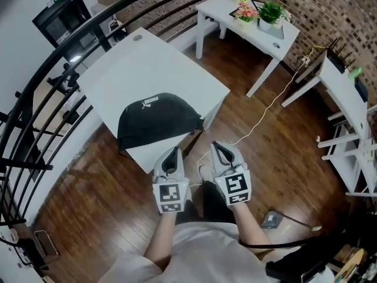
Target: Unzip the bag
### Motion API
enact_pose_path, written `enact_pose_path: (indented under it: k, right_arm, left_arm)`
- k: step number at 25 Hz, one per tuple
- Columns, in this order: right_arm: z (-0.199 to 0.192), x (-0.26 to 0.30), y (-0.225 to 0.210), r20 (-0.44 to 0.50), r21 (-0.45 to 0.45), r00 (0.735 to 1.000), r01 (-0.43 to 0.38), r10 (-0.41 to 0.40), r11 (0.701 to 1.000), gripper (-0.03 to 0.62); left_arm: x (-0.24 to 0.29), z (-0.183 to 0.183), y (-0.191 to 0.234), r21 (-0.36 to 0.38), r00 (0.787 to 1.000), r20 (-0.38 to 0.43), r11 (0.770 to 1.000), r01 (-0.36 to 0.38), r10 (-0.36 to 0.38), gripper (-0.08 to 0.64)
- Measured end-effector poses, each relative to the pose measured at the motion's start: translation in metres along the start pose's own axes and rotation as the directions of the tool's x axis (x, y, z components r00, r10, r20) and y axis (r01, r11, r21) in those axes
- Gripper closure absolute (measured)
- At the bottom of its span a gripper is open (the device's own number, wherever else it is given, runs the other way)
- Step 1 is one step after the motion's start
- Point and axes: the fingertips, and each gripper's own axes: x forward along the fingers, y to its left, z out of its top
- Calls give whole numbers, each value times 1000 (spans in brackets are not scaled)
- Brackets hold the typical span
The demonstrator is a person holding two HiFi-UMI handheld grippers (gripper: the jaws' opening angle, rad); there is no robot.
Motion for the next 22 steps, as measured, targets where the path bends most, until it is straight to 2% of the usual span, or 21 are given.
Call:
enact_pose_path:
  k: [3, 8, 11, 12, 13, 18, 22]
  right_arm:
    - [-37, 31, -12, -62, -15, 998, -26, 25, 1000, 601]
    - [-96, 82, -22, -166, -4, 982, -94, 92, 996, 601]
    - [-124, 114, -24, -218, -35, 966, -148, 137, 988, 585]
    - [-134, 123, -26, -241, -51, 960, -162, 145, 985, 501]
    - [-144, 131, -27, -263, -71, 953, -173, 149, 982, 463]
    - [-198, 161, -30, -370, -180, 918, -220, 141, 959, 460]
    - [-210, 177, -31, -358, -211, 924, -218, 132, 953, 460]
  left_arm:
    - [34, -37, -3, -23, 996, -87, 1000, 13, -15, 543]
    - [80, -88, -15, -65, 976, -209, 997, 45, -58, 543]
    - [104, -108, -16, -72, 966, -250, 996, 51, -68, 543]
    - [110, -114, -16, -72, 962, -263, 996, 51, -69, 543]
    - [116, -120, -16, -73, 959, -275, 996, 50, -69, 543]
    - [127, -140, -11, -81, 946, -319, 996, 33, -58, 543]
    - [128, -150, -10, -88, 940, -336, 996, 33, -61, 543]
